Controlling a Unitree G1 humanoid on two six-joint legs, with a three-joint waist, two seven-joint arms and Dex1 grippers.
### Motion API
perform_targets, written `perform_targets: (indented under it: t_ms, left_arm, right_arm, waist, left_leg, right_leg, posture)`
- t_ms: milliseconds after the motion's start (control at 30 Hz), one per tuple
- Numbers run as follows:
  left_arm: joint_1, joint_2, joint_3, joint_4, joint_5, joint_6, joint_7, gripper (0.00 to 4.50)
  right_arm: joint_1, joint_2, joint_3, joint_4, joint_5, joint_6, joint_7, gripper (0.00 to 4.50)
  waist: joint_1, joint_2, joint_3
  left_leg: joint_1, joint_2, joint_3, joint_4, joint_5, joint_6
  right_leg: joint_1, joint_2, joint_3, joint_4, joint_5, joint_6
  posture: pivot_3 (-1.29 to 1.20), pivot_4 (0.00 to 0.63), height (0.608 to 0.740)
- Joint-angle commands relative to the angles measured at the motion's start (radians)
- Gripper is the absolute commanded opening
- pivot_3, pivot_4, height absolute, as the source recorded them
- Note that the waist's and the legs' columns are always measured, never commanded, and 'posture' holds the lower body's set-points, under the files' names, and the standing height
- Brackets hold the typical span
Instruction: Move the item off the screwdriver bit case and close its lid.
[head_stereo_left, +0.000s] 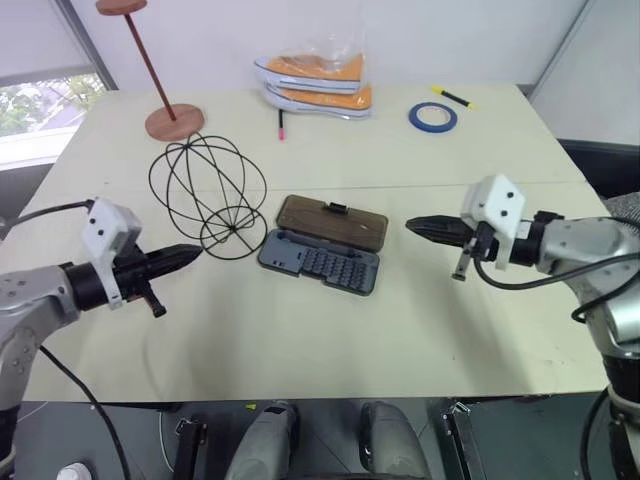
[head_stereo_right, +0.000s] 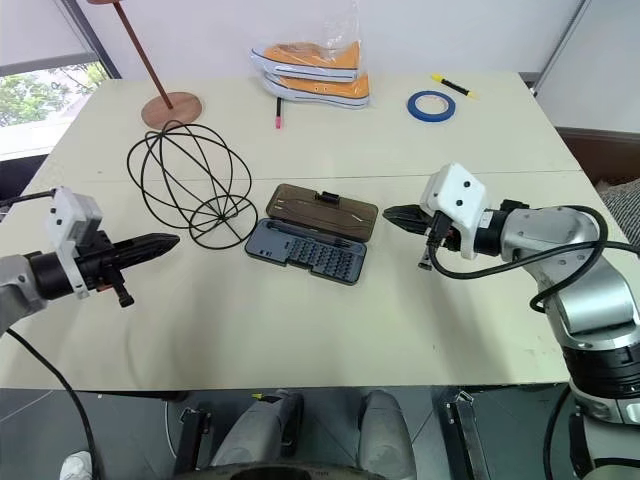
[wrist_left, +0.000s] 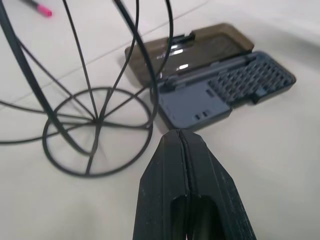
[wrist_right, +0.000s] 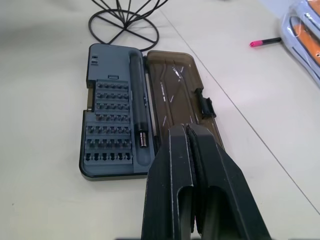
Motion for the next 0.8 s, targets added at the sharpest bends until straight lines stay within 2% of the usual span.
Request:
perform_targets:
  t_ms: [33, 167, 233, 467, 800]
  left_arm:
    - [0.030, 0.021, 0.041, 0.005, 0.018, -0.015, -0.010, 1.37]
    - [0.058, 0.039, 0.109, 0.046, 0.001, -0.010, -0.045, 3.56]
    - [0.068, 0.046, 0.127, 0.071, 0.016, -0.027, -0.055, 4.48]
    - [0.041, 0.030, 0.105, 0.144, 0.070, -0.115, -0.062, 4.48]
    - [-0.183, -0.092, -0.030, 0.316, 0.175, -0.270, 0.018, 4.48]
  right_arm:
    - [-0.015, 0.001, -0.007, -0.009, -0.006, -0.021, -0.007, 0.00]
    - [-0.021, 0.005, 0.004, -0.004, -0.008, -0.020, -0.003, 0.00]
    - [-0.025, 0.007, 0.007, 0.001, -0.007, -0.021, 0.001, 0.00]
    - [-0.040, 0.022, 0.032, 0.026, -0.019, -0.039, 0.002, 0.00]
    - [-0.026, 0.059, 0.036, 0.010, -0.049, -0.064, -0.043, 0.00]
  waist:
    - [0.000, 0.000, 0.000]
    - [0.001, 0.000, 0.000]
    - [0.000, 0.000, 0.000]
    - [0.001, 0.000, 0.000]
    - [0.002, 0.000, 0.000]
  left_leg:
    - [0.000, 0.000, 0.000, 0.000, 0.000, 0.000]
    - [0.000, 0.000, 0.000, 0.000, 0.000, 0.000]
    - [0.000, 0.000, 0.000, 0.000, 0.000, 0.000]
    - [0.000, 0.000, 0.000, 0.000, 0.000, 0.000]
    - [0.000, 0.000, 0.000, 0.001, 0.001, -0.001]
  right_leg:
    - [0.000, 0.000, 0.000, 0.000, 0.000, 0.000]
    - [0.000, 0.000, 0.000, 0.000, 0.000, 0.000]
    - [0.000, 0.000, 0.000, 0.000, 0.000, 0.000]
    - [0.000, 0.000, 0.000, 0.000, 0.000, 0.000]
    - [0.000, 0.001, 0.000, 0.000, 0.001, -0.001]
  posture:
    - [0.00, 0.150, 0.740]
    - [0.00, 0.150, 0.740]
    - [0.00, 0.150, 0.740]
    - [0.00, 0.150, 0.740]
    - [0.00, 0.150, 0.740]
